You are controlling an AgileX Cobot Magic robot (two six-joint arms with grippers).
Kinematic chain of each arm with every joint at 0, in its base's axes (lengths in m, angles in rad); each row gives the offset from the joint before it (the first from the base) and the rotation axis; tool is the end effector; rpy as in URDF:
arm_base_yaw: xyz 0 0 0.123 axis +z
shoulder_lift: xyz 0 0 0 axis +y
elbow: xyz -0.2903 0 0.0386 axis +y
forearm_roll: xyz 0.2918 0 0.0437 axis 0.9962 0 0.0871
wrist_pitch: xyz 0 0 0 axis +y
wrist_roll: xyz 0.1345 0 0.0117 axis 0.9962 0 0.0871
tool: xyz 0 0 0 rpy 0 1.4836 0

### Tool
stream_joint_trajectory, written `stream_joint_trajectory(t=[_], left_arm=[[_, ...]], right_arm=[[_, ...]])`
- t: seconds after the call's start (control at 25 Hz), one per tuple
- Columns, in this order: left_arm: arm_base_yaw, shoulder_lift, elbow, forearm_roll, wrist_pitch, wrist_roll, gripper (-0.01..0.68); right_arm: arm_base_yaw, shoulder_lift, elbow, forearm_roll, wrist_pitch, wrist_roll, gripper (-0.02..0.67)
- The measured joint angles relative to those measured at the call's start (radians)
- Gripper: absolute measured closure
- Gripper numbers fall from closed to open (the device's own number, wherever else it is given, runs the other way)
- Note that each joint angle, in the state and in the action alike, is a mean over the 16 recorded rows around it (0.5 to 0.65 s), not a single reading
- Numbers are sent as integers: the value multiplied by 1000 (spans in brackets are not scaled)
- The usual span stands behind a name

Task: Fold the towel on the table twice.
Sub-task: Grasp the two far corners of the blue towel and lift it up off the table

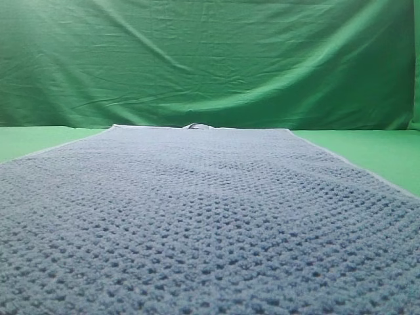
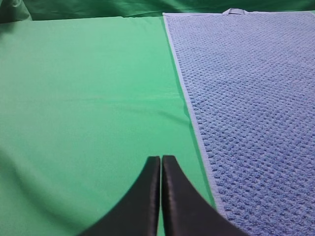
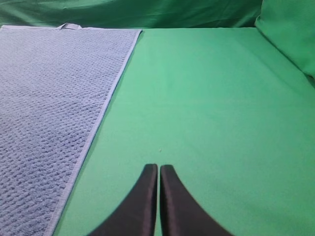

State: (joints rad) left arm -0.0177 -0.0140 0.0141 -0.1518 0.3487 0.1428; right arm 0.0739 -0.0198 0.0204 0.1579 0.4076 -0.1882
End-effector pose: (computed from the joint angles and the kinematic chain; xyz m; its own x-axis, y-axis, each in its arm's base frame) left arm 0.1312 -0.0093 0.1668 -0.2550 0.0045 -0.9669 0.0676 0.9976 -0.0132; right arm 0.1279 0.0179 0.1574 -0.3044 -0.0656 -0.9503 -0.1460 0.9891 -0.0215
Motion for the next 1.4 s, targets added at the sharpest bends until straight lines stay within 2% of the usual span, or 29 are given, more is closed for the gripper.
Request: stream_joint_trajectory(t=[0.48,1.12,1.4], left_arm=[[0,0,0,-12,-18,0,673],[0,0,2,-210,-413,0,673],[0,2,-51,-224,-417,-9,673]], right_arm=[[0,0,1,12,-6,1,649],[0,0,6,159,-216,7,649],[0,0,-17,239,-307,14,649]])
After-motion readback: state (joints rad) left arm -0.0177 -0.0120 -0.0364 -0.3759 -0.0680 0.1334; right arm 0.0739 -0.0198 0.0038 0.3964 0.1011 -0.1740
